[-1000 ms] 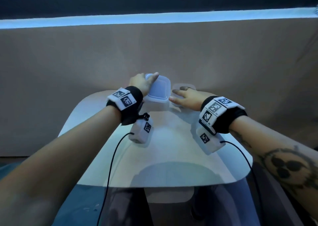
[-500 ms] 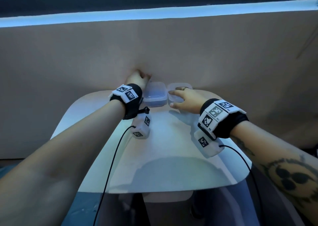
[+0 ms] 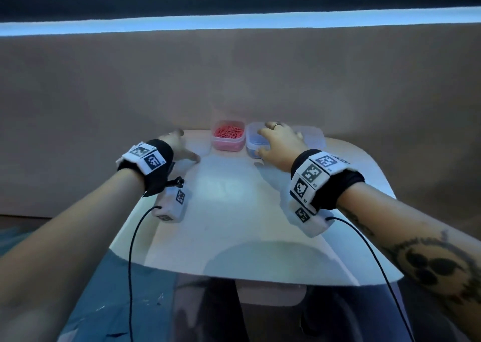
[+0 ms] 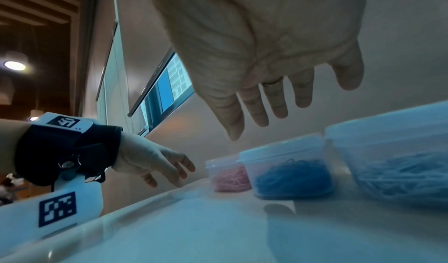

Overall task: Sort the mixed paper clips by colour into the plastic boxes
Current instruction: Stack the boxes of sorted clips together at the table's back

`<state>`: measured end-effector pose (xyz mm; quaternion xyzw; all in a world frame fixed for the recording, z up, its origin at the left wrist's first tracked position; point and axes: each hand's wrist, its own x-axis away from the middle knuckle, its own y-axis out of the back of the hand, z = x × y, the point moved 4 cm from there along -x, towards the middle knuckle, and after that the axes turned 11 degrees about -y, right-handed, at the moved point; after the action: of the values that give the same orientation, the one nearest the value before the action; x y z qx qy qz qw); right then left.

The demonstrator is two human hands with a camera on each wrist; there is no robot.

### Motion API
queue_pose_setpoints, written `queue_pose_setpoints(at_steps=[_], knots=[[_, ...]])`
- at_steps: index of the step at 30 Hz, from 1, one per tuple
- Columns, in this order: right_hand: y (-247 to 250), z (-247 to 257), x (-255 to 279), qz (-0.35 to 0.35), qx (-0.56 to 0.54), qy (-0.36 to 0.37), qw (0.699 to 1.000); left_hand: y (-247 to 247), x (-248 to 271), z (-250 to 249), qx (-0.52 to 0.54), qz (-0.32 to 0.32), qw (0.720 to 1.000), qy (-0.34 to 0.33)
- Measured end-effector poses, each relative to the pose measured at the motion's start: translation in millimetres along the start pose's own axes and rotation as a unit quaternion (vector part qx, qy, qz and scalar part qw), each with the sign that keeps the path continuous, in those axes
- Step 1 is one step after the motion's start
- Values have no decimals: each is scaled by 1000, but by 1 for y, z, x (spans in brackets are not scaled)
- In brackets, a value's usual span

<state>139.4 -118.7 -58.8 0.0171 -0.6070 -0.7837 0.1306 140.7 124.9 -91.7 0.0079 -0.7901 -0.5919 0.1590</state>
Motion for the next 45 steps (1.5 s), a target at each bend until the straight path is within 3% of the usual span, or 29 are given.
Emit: queue_pose_setpoints(at_steps=[3,8,12,18,20,23,26,29,32,34,37,41,43,45], knots=[[-1,15,-1,-15,7,14,1000,-3,0,0,-62,-21,998,-15],[-8,48,-9,-31,52,65,996,1,-1,-6,-58,-35,997,-31],[-11,65,-20,-36,96,73,992,0,1,-9,-99,-34,991,-83],[-13,70,-21,-47,87,75,992,10,19,-20,-165,-117,967,-156],[-17,72,-15,-40,90,95,991,23,28,-17,-85,-165,972,-143],[-21,72,-5,-51,72,118,989,42,43,-5,165,-212,957,-111],[-26,67,6,0,68,129,989,44,63,-7,442,-182,873,-97],[-21,57,17,68,16,123,990,31,78,-22,594,-117,792,-78],[5,45,20,4,-157,73,985,10,87,-36,652,-50,755,-52],[15,41,24,48,-238,74,967,-3,90,-44,637,-24,769,-49],[9,48,28,186,-188,89,960,-8,85,-55,567,-20,821,-60],[-9,54,15,122,-23,101,987,-6,70,-55,409,-25,910,-66],[-16,54,9,101,5,87,991,-5,65,-52,303,-36,950,-68],[-18,54,7,118,-5,77,990,-6,62,-47,221,-55,971,-68]])
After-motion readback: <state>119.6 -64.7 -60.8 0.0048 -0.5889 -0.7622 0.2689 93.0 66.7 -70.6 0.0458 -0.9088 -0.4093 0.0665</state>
